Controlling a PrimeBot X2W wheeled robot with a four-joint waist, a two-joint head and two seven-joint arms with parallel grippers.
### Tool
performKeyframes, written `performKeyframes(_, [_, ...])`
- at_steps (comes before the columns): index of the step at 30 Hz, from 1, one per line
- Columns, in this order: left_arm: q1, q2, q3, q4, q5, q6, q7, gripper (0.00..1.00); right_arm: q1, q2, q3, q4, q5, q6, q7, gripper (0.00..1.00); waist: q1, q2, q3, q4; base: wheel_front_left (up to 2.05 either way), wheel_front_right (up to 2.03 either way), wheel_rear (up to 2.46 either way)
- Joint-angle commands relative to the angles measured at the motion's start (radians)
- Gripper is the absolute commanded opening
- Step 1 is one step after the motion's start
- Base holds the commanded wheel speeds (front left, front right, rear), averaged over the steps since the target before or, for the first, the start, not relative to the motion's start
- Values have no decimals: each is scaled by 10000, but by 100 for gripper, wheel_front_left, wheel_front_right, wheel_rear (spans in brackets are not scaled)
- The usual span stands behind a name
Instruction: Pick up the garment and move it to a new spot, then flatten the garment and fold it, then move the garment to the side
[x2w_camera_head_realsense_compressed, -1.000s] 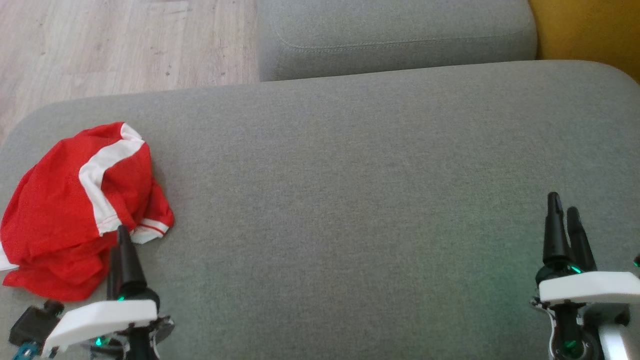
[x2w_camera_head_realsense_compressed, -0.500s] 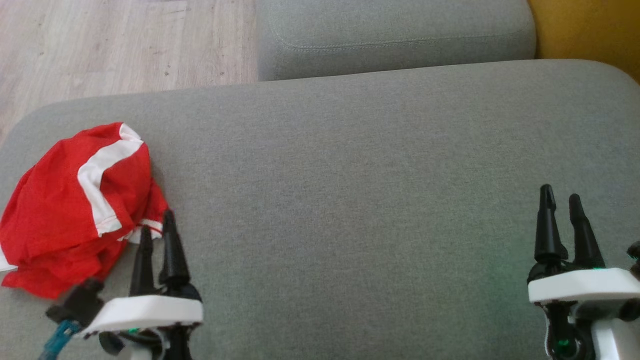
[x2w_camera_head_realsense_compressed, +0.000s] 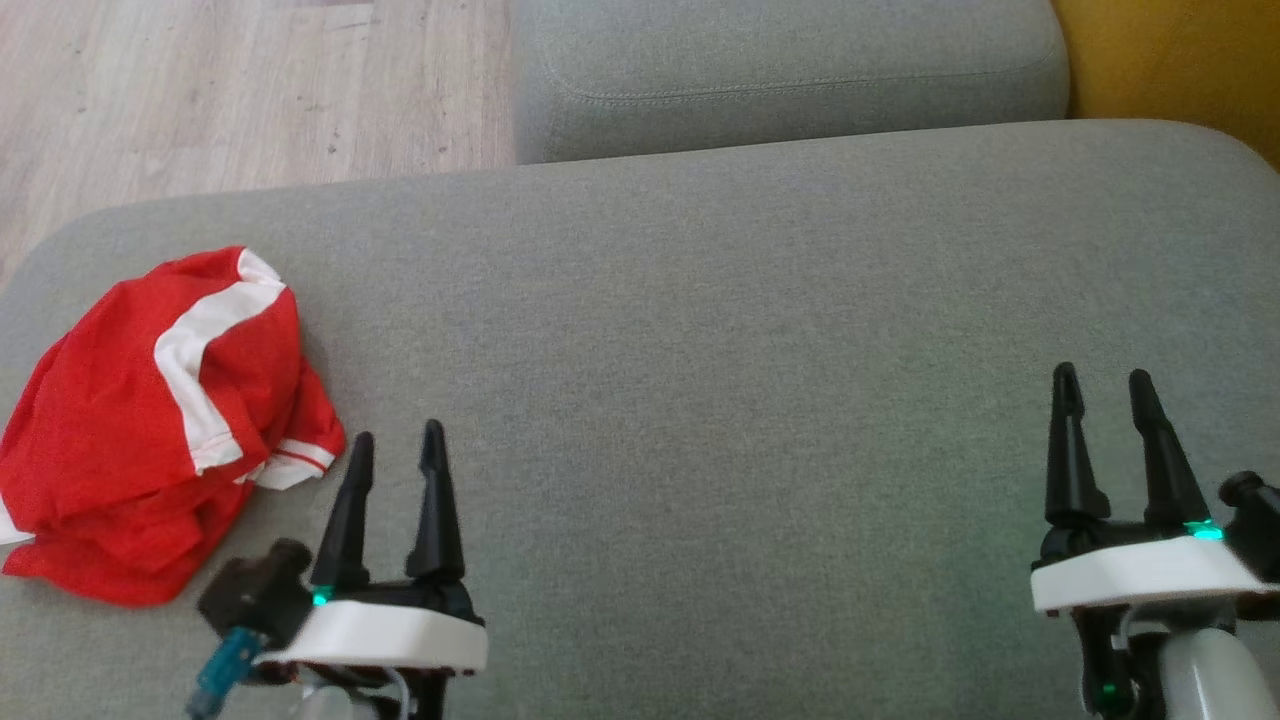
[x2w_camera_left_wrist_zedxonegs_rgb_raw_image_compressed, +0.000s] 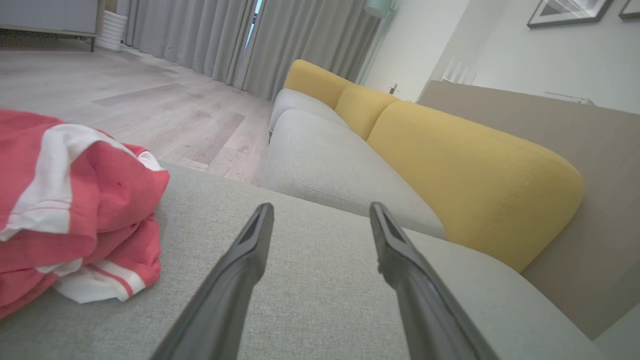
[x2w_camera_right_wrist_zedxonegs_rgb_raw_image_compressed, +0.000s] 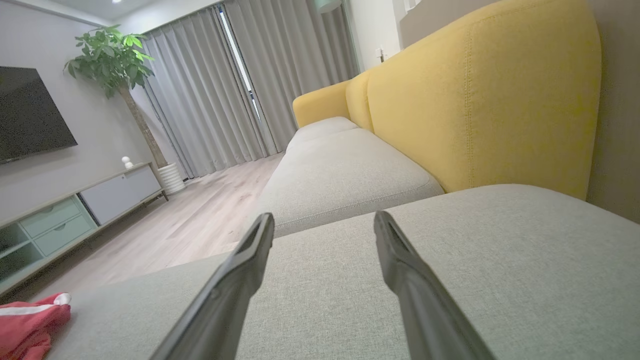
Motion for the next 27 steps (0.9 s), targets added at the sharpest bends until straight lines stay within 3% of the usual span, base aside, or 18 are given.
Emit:
performKeyframes(1, [-534, 126, 28, -409, 423, 117, -129, 100, -408, -77, 239, -431, -448, -5, -148, 100, 0, 0, -5, -2, 0, 0, 0])
performKeyframes(11, [-666, 515, -780, -241, 1803, 1147, -427, 100, -347, -84, 475, -301, -2102, -6, -443, 100, 0, 0, -23, -53, 0, 0, 0])
performKeyframes(16, [-678, 469, -860, -280, 1950, 1530, -576, 100, -343, -88, 716, -244, -2831, -6, -591, 100, 0, 0, -15, -56, 0, 0, 0])
performKeyframes(27, [-673, 622, -1064, -39, 3447, 1392, -902, 100, -345, -95, 1001, -587, -4160, -7, -914, 100, 0, 0, 5, -138, 0, 0, 0])
